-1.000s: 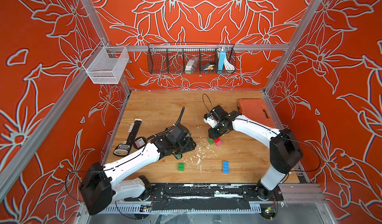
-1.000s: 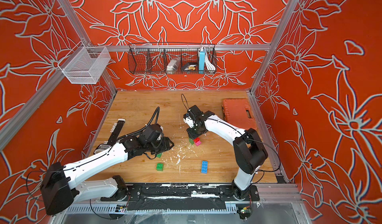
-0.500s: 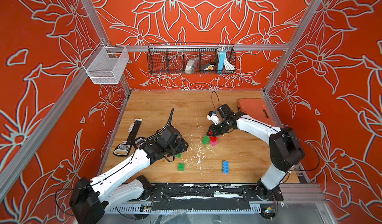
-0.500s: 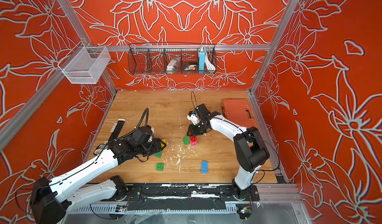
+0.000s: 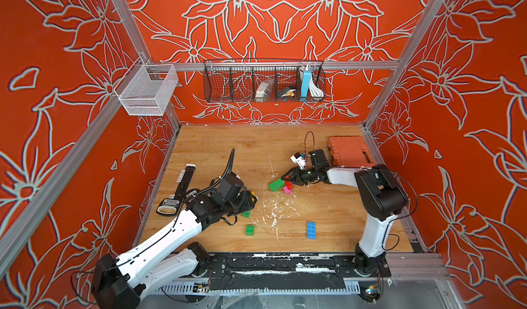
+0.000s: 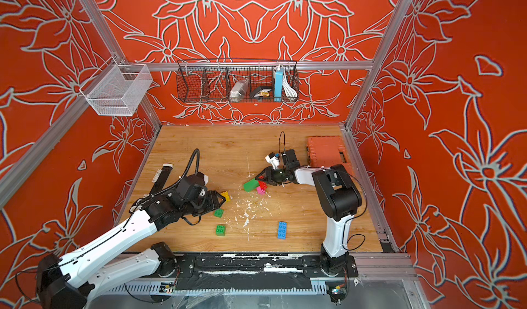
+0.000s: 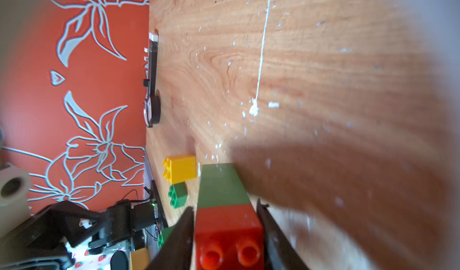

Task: Assemble the letter r with lego
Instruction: Adjust the lego brick at the center of the board, then pick up the lego brick from the center of the board.

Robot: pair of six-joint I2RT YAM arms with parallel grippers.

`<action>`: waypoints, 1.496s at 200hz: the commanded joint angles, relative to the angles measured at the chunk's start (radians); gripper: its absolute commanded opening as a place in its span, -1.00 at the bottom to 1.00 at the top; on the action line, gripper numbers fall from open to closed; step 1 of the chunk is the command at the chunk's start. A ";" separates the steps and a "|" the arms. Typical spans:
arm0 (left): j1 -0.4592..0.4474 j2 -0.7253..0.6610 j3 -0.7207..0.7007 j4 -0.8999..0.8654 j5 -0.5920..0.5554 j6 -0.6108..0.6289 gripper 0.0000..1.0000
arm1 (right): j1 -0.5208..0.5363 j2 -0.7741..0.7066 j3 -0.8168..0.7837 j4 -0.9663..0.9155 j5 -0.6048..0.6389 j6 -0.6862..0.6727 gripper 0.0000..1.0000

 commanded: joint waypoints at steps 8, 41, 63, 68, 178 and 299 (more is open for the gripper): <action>0.010 -0.033 -0.026 -0.039 -0.031 0.010 0.08 | -0.003 0.095 0.061 0.249 -0.091 0.149 0.06; 0.015 -0.057 -0.041 -0.055 -0.034 0.009 0.08 | -0.004 0.160 0.123 0.258 -0.125 0.155 0.61; 0.017 -0.072 -0.040 -0.070 -0.043 0.016 0.11 | -0.007 0.128 0.156 0.041 -0.073 0.001 0.63; 0.019 -0.075 -0.040 -0.073 -0.044 0.018 0.12 | -0.007 0.113 0.166 -0.028 -0.049 -0.051 0.62; 0.039 -0.082 -0.026 -0.229 -0.108 0.084 0.30 | 0.080 -0.367 0.066 -0.711 0.369 -0.416 0.41; 0.029 -0.124 0.170 -0.770 -0.172 0.069 0.52 | 0.458 -0.145 0.412 -0.924 0.625 -0.183 0.50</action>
